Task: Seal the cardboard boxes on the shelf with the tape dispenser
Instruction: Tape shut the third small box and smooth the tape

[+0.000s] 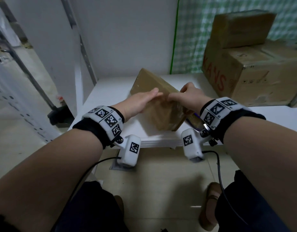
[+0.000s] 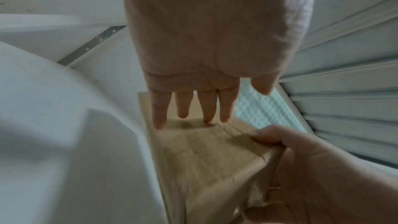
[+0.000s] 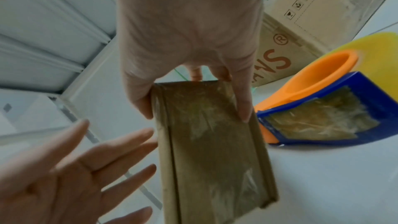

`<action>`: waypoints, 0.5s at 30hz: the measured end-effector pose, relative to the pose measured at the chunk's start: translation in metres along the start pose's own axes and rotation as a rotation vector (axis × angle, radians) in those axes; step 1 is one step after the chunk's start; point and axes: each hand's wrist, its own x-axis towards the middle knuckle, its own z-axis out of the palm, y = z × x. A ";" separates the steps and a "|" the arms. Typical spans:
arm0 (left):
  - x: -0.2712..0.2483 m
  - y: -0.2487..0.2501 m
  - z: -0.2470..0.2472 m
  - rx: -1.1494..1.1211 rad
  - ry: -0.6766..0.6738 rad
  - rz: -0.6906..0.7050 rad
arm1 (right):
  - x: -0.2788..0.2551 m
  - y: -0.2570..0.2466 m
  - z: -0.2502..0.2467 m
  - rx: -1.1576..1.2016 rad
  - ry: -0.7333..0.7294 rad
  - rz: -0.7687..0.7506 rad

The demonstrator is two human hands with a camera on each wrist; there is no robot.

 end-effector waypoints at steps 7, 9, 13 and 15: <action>0.015 0.045 0.000 0.009 0.197 0.093 | -0.009 -0.016 -0.047 0.341 0.297 -0.080; 0.022 0.063 -0.001 0.009 0.180 0.109 | -0.013 -0.016 -0.069 0.353 0.388 -0.126; 0.041 0.103 0.005 0.062 0.135 0.142 | -0.017 0.003 -0.117 0.403 0.591 -0.166; 0.053 0.121 0.013 0.073 0.129 0.158 | -0.017 0.014 -0.137 0.482 0.690 -0.130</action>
